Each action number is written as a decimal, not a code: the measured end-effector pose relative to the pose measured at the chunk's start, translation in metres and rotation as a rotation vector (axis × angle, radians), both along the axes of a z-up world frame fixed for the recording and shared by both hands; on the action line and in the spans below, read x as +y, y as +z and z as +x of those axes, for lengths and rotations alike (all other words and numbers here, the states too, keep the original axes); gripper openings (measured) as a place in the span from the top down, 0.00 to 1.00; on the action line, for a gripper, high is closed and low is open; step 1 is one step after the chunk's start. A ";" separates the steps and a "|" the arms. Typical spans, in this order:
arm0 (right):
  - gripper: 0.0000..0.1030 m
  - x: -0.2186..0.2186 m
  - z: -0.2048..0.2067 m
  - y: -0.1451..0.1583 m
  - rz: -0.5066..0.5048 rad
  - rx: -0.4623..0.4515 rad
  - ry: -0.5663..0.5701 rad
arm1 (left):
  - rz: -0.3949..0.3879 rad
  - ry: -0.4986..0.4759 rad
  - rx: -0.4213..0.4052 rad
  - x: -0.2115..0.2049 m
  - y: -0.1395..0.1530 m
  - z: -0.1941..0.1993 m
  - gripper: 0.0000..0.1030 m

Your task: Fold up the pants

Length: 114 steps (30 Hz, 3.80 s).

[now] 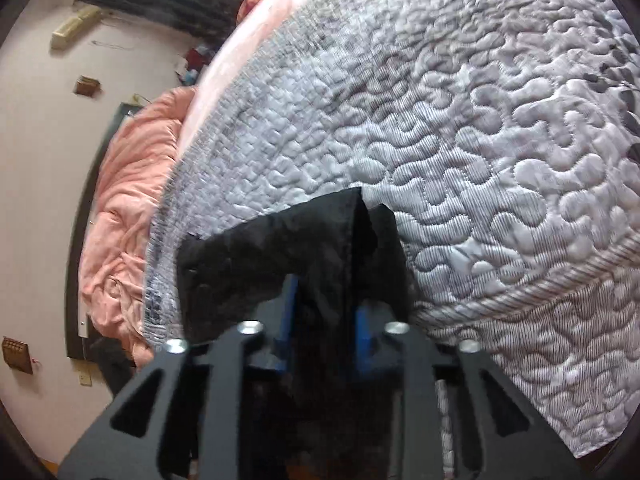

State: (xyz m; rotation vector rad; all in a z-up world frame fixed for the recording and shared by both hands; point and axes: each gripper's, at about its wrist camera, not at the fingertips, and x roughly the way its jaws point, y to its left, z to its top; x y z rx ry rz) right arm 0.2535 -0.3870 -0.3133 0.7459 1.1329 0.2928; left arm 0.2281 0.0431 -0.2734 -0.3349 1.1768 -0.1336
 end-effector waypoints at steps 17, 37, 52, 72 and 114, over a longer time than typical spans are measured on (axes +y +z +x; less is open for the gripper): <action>0.75 0.006 -0.096 -0.010 0.150 0.042 -0.128 | -0.031 -0.006 -0.018 0.009 0.006 -0.016 0.09; 0.31 -0.018 -0.050 0.018 -0.066 -0.029 -0.109 | -0.027 -0.056 0.020 -0.002 -0.009 -0.010 0.06; 0.51 -0.018 -0.017 -0.004 -0.075 0.000 -0.078 | -0.050 -0.059 -0.027 0.009 0.007 0.004 0.04; 0.33 -0.017 -0.101 -0.015 -0.022 0.021 -0.070 | -0.315 0.001 0.093 0.049 -0.013 0.028 0.04; 0.05 0.004 -0.025 -0.083 0.364 0.131 0.122 | -0.727 -0.293 0.279 0.012 -0.089 0.094 0.32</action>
